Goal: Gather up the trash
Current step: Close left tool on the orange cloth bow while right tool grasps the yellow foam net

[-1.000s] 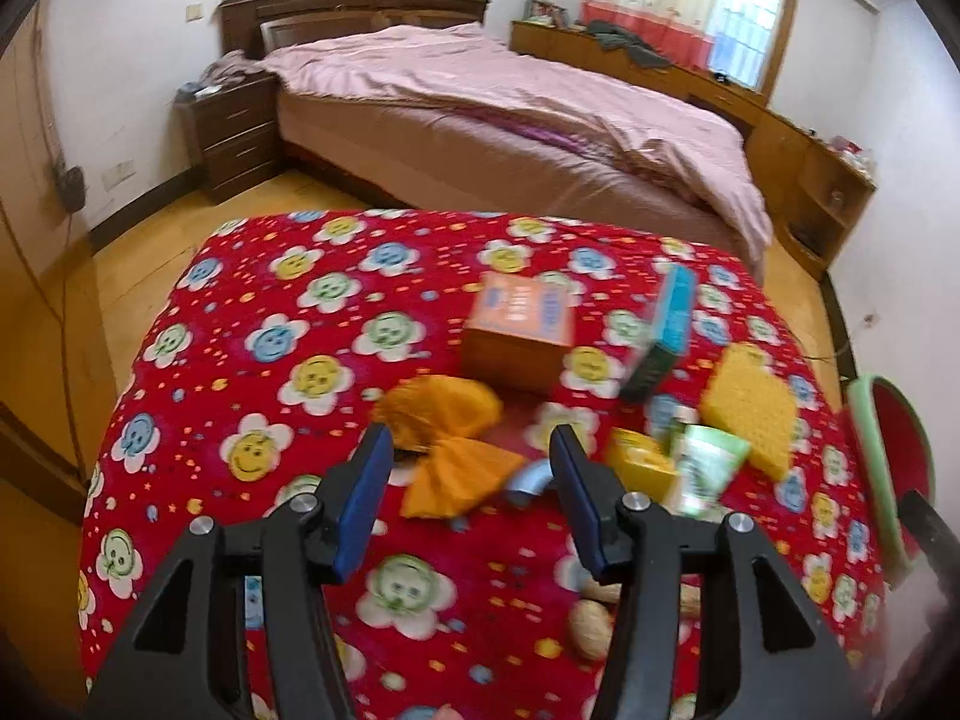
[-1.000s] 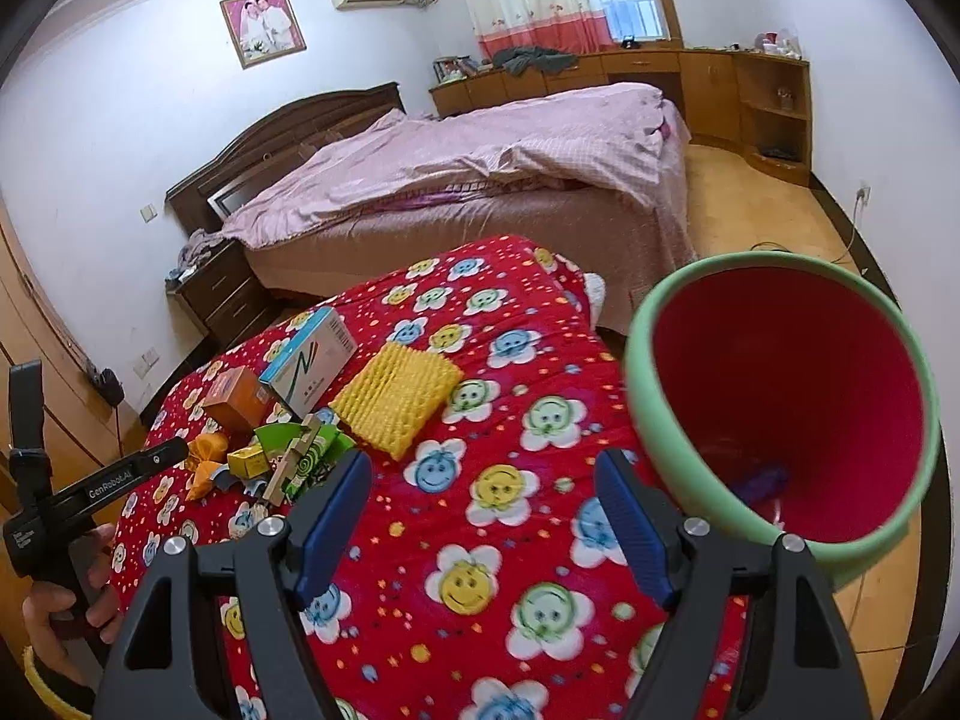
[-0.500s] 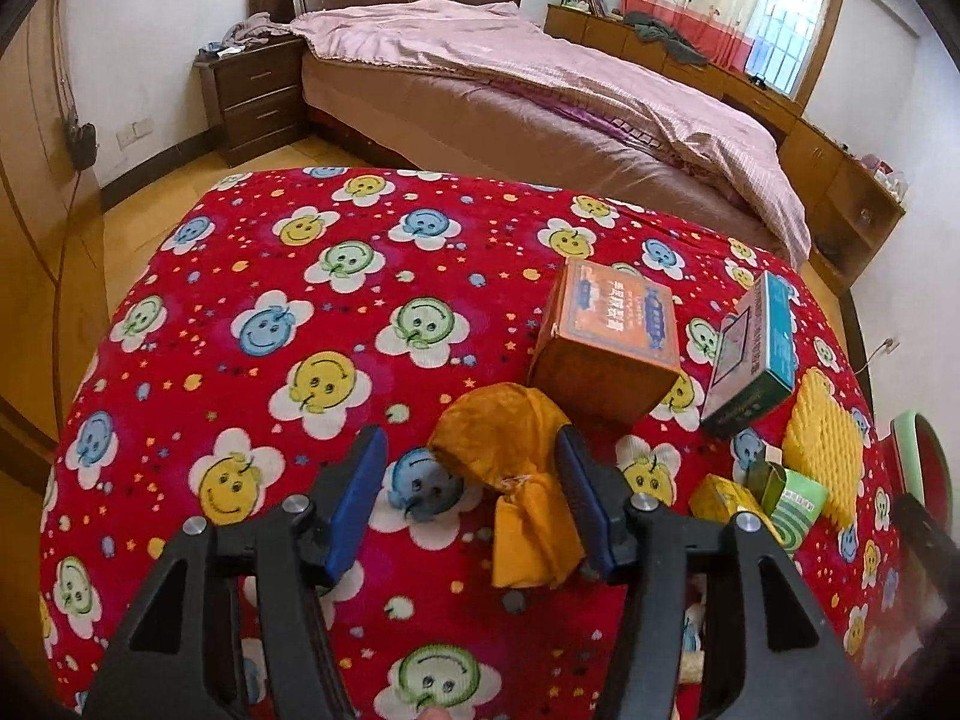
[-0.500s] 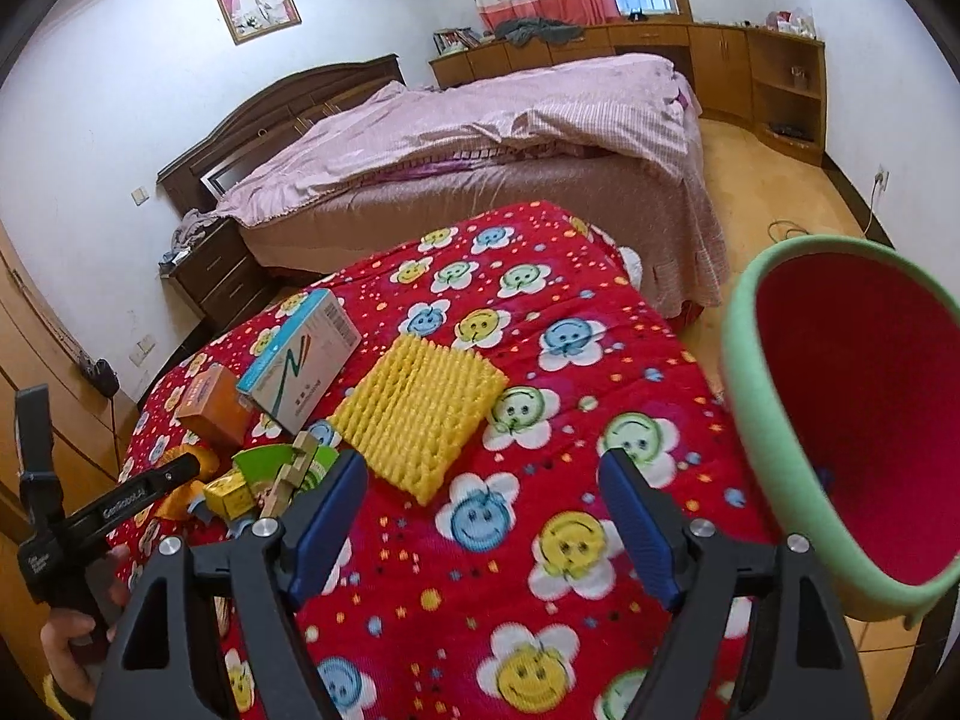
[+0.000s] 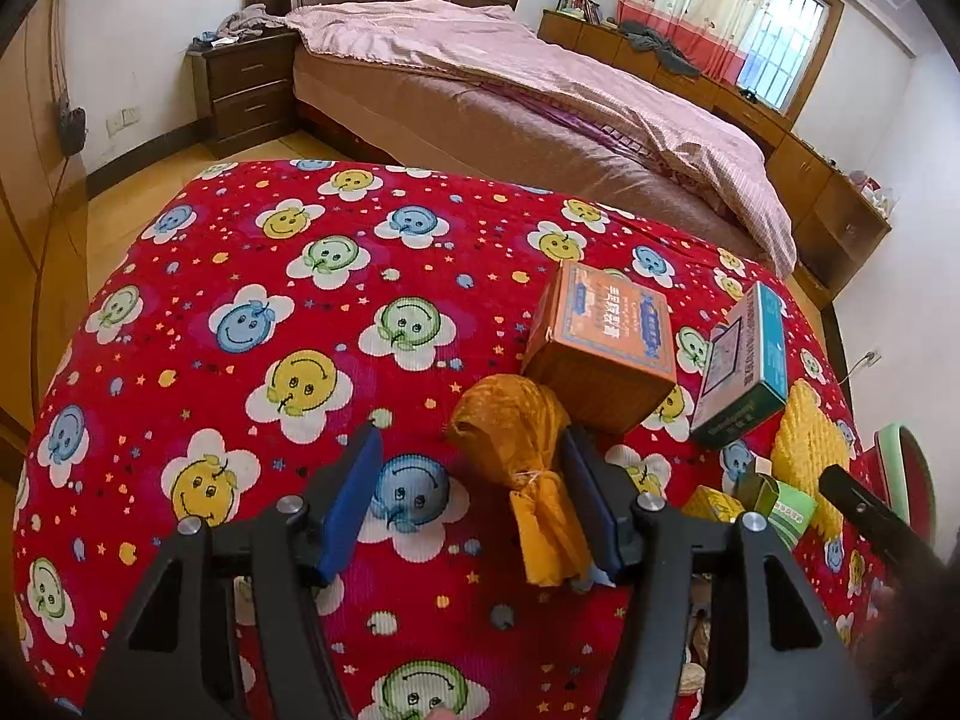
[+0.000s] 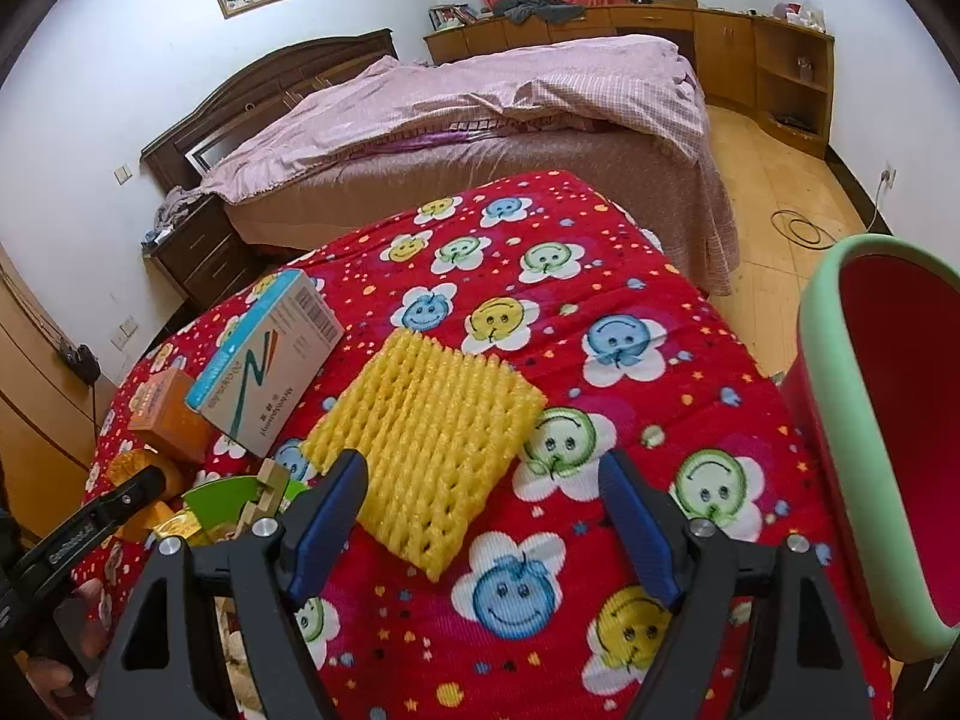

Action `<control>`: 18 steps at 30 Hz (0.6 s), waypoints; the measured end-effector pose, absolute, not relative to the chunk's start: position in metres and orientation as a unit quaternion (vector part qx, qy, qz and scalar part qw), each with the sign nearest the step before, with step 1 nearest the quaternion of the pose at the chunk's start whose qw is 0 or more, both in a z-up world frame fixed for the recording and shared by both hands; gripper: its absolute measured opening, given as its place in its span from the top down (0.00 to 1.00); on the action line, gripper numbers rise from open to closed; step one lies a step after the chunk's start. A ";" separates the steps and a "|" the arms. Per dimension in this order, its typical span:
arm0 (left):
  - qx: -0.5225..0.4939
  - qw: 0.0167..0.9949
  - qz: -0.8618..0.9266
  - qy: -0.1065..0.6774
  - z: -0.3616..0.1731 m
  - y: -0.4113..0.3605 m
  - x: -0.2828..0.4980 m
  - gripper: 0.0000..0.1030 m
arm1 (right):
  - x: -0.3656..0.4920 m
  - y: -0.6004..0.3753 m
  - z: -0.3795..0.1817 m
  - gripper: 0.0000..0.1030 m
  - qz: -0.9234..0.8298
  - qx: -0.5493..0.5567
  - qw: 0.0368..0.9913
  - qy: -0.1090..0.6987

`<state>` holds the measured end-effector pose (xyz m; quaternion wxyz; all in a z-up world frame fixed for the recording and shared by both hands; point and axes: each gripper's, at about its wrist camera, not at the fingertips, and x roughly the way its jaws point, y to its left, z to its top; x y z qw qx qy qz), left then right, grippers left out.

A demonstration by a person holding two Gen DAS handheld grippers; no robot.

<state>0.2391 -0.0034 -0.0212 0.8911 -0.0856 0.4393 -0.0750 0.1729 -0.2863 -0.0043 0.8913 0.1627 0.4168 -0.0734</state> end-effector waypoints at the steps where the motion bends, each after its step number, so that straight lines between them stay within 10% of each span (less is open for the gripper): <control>1: -0.086 0.891 -0.075 0.439 -0.022 -0.004 0.239 0.40 | 0.174 -0.285 -0.005 0.21 -0.075 0.159 0.892 0.416; 6: -0.085 0.893 -0.074 0.437 -0.023 -0.005 0.238 0.40 | 0.177 -0.278 -0.007 0.23 -0.079 0.140 0.895 0.415; 18: -0.040 0.895 -0.089 0.435 -0.025 -0.023 0.232 0.52 | 0.176 -0.269 -0.006 0.73 -0.048 0.144 0.899 0.411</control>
